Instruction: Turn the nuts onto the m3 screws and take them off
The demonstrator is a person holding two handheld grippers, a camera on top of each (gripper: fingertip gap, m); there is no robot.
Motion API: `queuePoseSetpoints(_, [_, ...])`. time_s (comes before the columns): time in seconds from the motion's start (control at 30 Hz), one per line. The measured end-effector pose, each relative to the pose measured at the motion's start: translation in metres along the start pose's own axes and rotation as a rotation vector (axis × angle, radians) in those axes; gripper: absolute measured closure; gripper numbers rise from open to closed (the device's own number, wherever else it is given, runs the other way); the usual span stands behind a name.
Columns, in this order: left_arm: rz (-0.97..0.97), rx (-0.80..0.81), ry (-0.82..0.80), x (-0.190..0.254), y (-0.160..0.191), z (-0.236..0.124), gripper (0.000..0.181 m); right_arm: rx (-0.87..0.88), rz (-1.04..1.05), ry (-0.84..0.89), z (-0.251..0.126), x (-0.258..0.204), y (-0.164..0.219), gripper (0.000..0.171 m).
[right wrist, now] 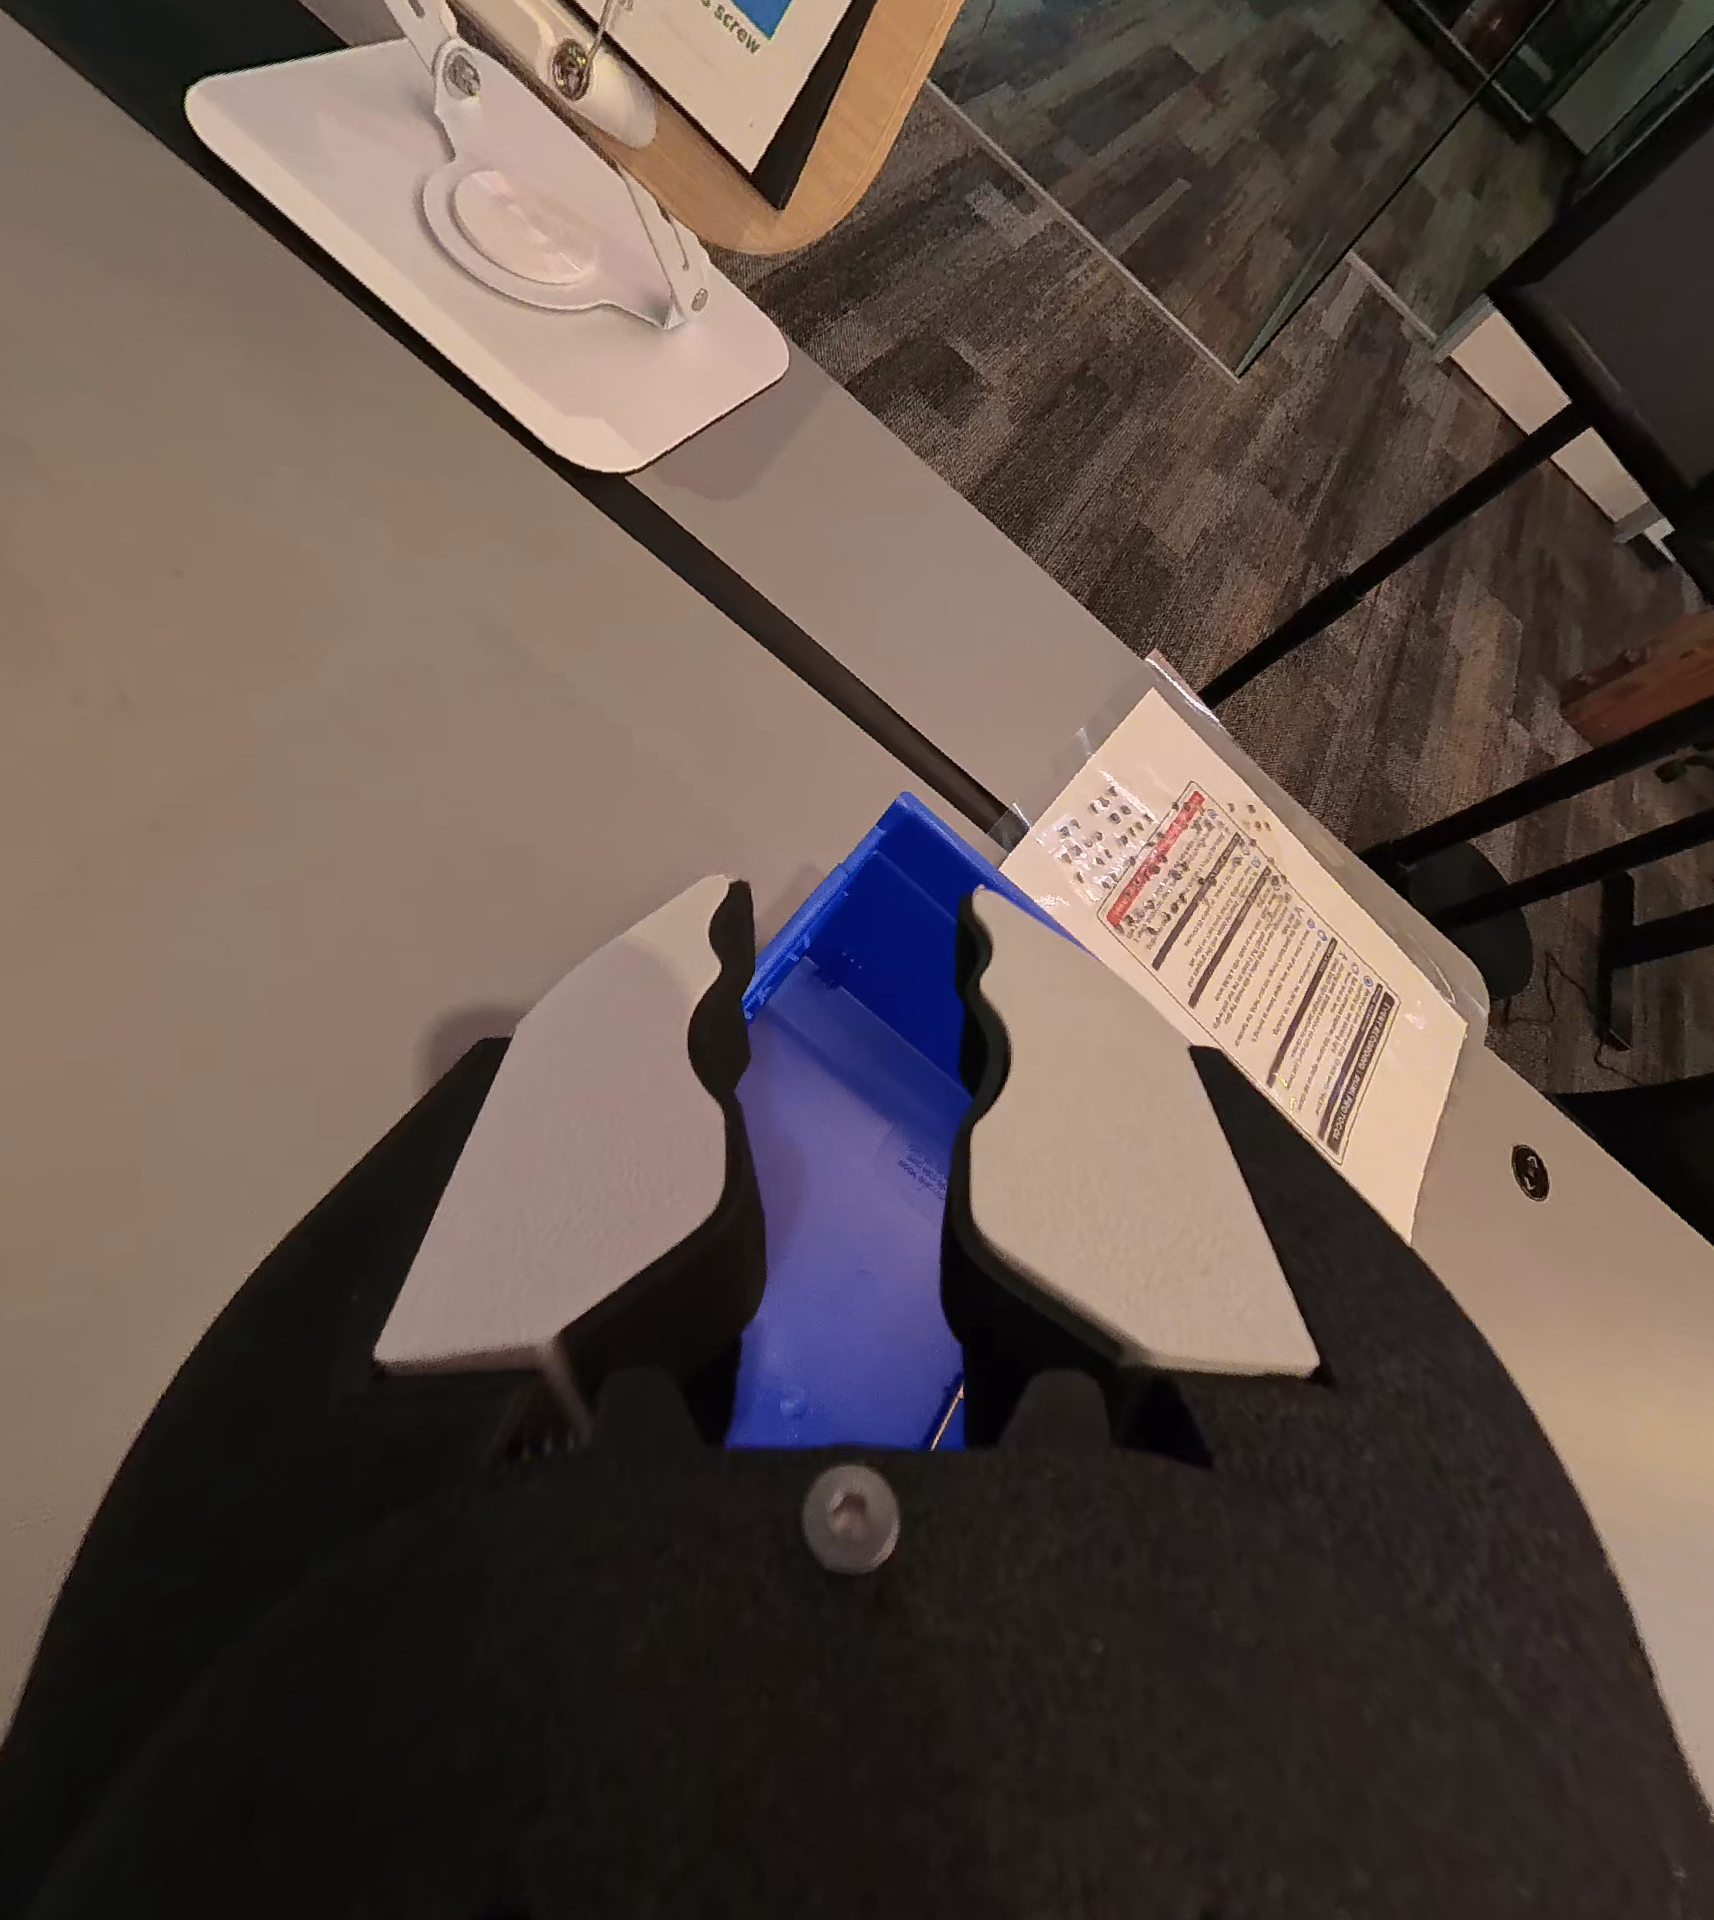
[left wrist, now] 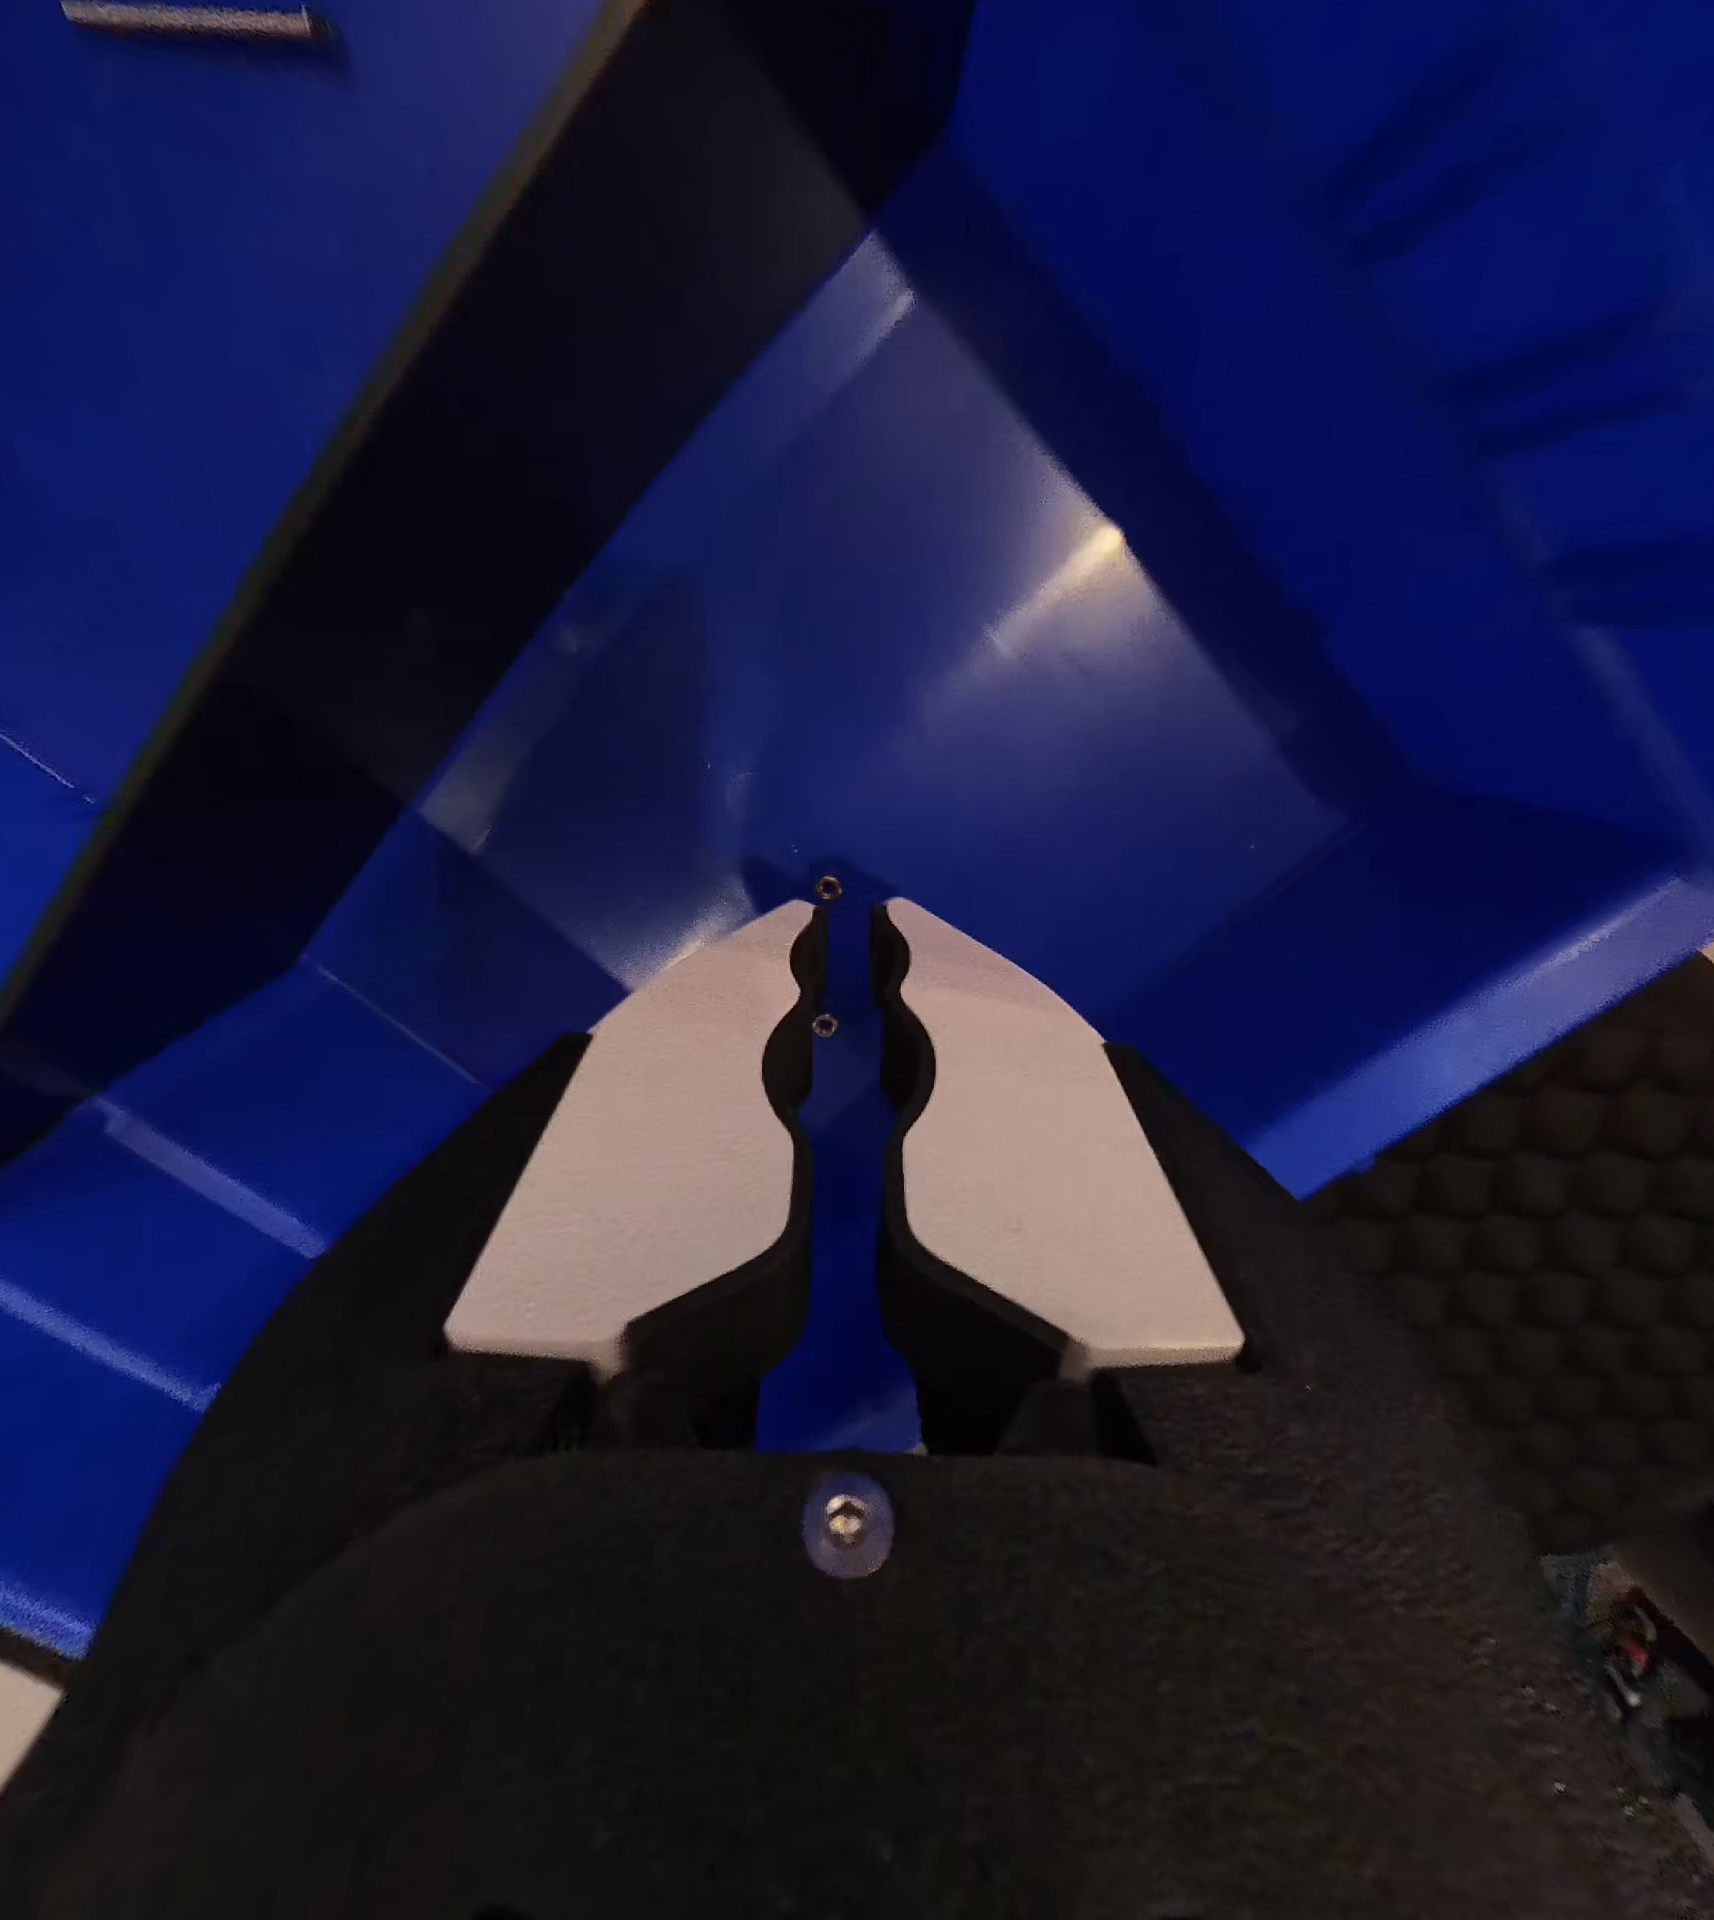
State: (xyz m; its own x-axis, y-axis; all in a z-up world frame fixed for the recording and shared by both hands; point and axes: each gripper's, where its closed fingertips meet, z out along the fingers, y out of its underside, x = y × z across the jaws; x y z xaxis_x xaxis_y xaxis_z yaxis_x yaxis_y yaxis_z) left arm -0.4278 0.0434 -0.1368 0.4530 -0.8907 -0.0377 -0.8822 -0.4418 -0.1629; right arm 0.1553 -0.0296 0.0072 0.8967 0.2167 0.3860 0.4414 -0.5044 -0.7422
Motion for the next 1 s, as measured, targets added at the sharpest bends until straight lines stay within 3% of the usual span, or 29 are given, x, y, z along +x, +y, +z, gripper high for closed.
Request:
queuePoseSetpoints(0.37, [-0.048, -0.004, 0.031, -0.004, 0.003, 0.014, 0.167, -0.004, -0.008, -0.013, 0.001, -0.003, 0.0, 0.136])
queuePoseSetpoints(1.0, [-0.023, -0.036, 0.039, -0.002, 0.003, 0.016, 0.176, -0.007, -0.005, -0.019, -0.001, -0.001, 0.003, 0.138])
